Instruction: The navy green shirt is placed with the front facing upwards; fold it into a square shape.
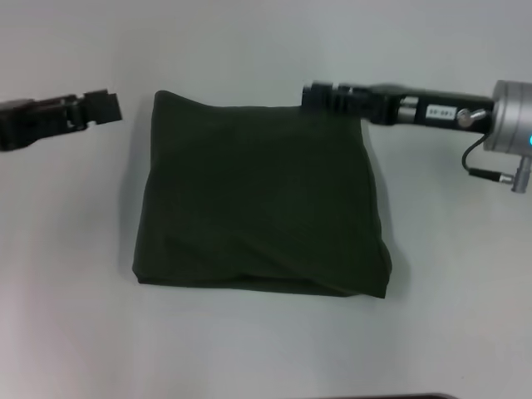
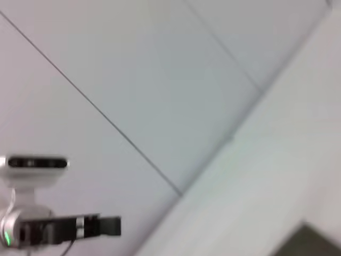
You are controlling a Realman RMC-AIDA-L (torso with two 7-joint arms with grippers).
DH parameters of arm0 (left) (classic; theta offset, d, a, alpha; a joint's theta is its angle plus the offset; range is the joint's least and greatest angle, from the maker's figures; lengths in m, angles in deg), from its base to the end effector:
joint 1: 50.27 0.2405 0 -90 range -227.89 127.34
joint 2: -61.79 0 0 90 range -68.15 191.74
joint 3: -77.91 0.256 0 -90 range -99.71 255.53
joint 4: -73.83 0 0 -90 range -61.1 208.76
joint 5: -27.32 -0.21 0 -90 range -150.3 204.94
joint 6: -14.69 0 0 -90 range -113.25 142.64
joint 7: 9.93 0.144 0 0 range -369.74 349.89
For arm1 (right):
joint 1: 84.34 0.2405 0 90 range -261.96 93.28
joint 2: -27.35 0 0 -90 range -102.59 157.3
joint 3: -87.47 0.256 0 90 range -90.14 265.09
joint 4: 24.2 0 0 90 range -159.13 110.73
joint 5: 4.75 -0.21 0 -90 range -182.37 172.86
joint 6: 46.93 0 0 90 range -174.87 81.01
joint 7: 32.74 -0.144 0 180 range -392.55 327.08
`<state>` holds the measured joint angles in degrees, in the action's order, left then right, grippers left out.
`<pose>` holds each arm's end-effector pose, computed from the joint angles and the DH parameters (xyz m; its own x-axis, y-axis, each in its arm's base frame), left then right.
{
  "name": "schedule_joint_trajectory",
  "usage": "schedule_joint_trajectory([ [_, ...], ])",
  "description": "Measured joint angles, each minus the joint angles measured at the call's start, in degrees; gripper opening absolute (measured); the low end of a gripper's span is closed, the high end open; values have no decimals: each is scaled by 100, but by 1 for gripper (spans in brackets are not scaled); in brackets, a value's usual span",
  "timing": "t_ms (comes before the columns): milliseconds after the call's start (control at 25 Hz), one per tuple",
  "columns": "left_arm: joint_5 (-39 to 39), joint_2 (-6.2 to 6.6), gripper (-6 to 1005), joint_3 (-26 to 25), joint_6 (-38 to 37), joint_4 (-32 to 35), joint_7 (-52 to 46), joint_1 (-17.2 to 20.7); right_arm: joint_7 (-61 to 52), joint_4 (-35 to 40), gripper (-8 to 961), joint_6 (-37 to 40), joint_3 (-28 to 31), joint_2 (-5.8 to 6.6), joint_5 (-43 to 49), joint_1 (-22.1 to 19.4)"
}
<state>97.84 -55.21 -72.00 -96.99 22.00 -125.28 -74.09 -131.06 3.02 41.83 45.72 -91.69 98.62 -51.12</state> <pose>-0.2609 0.2869 0.0818 0.4364 0.6755 0.5943 0.7108 -0.6638 0.2326 0.2377 0.3346 -0.0204 0.4386 -0.6487 -0.6220 -0.7052 -0.6774 0.2092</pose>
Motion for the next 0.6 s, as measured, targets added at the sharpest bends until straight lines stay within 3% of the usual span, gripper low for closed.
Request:
schedule_joint_trajectory([
  [160, 8, -95, 751, 87, -33, -32, 1322, 328, 1212, 120, 437, 713, 41, 1, -246, -270],
  [320, -525, -204, 750, 189, 13, 402, 2760, 527, 1908, 174, 525, 919, -99, -38, -23, -624],
  [480, -723, -430, 750, 302, 31, 656, 4366, 907, 3060, -47, 713, 1269, -308, -54, 254, -1060],
  [600, -789, -560, 750, 342, 57, 649, 4880, 1111, 4130, -320, 824, 1439, -401, -57, 362, -1399],
])
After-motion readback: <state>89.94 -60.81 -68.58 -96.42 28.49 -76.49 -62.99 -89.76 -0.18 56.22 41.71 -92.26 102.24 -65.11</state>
